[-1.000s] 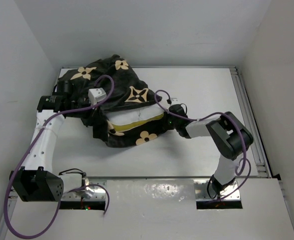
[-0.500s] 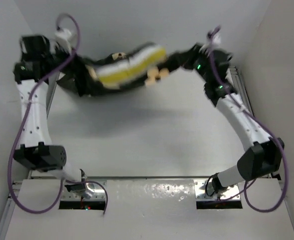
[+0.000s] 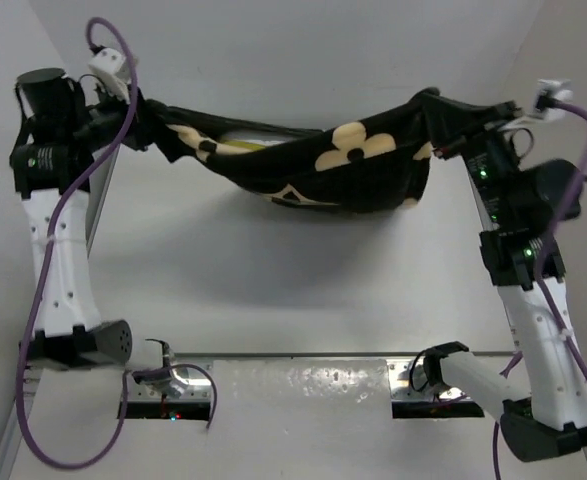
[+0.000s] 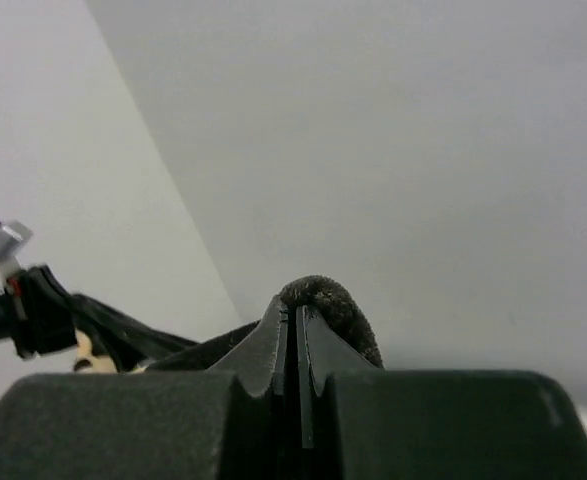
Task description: Put the pillow into the pillowcase
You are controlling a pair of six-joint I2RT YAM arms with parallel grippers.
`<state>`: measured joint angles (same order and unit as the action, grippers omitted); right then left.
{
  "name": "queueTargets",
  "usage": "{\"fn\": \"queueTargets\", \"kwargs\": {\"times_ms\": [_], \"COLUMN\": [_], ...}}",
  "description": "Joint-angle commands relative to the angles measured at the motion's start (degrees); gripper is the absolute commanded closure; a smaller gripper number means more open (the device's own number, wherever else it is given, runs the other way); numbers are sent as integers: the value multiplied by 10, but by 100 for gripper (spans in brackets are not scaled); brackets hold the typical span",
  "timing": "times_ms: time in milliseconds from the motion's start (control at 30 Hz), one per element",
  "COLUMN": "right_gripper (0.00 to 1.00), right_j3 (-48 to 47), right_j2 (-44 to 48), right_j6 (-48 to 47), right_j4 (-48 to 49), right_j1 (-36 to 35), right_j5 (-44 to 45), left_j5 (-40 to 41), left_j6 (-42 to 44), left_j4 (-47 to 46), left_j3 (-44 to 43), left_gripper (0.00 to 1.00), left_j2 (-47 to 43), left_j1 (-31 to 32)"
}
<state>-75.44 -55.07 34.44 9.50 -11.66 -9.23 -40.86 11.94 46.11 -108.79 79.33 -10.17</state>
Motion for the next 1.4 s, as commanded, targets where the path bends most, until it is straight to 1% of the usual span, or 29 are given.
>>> {"fn": "queueTargets", "kwargs": {"times_ms": [0, 33, 67, 133, 167, 233, 267, 300, 367, 400, 467, 500, 567, 600, 633, 700, 733, 767, 800, 833, 900, 1000, 1033, 1067, 1100, 1167, 1233, 1267, 1367], "right_gripper": [100, 100, 100, 100, 100, 100, 100, 100, 100, 100, 100, 100, 100, 100, 100, 100, 100, 100, 100, 100, 100, 100, 100, 100, 100, 100, 100, 100, 100], "right_j3": [-17, -69, -95, -137, -159, -144, -96, -67, 11, 29, 19, -11, -182, -342, -430, -609, -615, -590, -449, -350, -142, -27, -3, 17, 41, 46, 47, 53, 90], "right_j2": [-50, -58, -72, -79, -76, -51, -39, -20, -16, -16, -68, -89, -171, -199, -256, -291, -278, -247, -203, -96, -20, 18, 19, 16, 14, -4, -17, -24, -22], "right_j6": [-21, -26, -34, -43, -54, -65, -75, -79, -75, -71, -62, -61, -71, -76, -88, -101, -108, -114, -116, -111, -103, -103, -98, -90, -71, -60, -52, -53, -40], "right_j4": [-54, -72, -78, -92, -92, -110, -111, -113, -133, -141, -151, -161, -188, -229, -254, -300, -301, -294, -234, -179, -99, -150, -154, -154, -152, -154, -159, -170, -181], "right_j1": [7, 5, 7, 6, 6, 6, 6, 6, 6, 6, 7, 10, 14, 13, 13, 14, 14, 14, 14, 13, 13, 14, 14, 13, 14, 13, 13, 13, 14], "right_j5": [9, 9, 5, 8, 11, 23, 26, 34, 35, 31, 20, 20, 19, 18, 15, 14, 13, 11, 10, 13, 35, 62, 56, 44, 40, 23, 17, 10, -21], "left_j5": [41, 45, 46, 43, 42, 57, 77, 88, 141, 148, 131, 114, 66, 82, 141, 140, 137, 137, 134, 109, 105, 140, 154, 165, 173, 164, 138, 139, 132], "left_j6": [64, 66, 63, 48, 45, 52, 62, 73, 89, 90, 93, 71, 29, 24, 10, 27, 45, 66, 108, 133, 199, 231, 232, 244, 249, 272, 289, 283, 300], "left_j4": [99, 129, 139, 143, 125, 83, 67, 57, 32, 35, 83, 133, 167, 105, 66, -50, -74, -91, -102, -102, -73, 5, 29, 61, 124, 228, 287, 294, 270], "left_j3": [-67, -111, -206, -277, -278, -199, -140, -9, 96, 132, 80, -60, -264, -330, -331, -291, -229, -196, -163, -82, -10, 70, 70, 63, 54, 16, -4, 11, 66], "left_gripper": [100, 100, 100, 100, 100, 100, 100, 100, 100, 100, 100, 100, 100, 100, 100, 100, 100, 100, 100, 100, 100, 100, 100, 100, 100, 100, 100, 100, 100], "left_j2": [71, 100, 114, 133, 126, 71, 47, 11, 3, 29, 83, 150, 240, 227, 208, 119, 86, 19, -13, -41, -108, -91, -91, -52, -27, 47, 91, 114, 107], "left_j1": [0, -1, -3, -20, -26, -17, -6, 25, 55, 71, 58, 45, -3, -5, -11, -39, -47, -55, -58, -59, -46, -21, -17, -11, -8, -7, -12, -16, -40]}}
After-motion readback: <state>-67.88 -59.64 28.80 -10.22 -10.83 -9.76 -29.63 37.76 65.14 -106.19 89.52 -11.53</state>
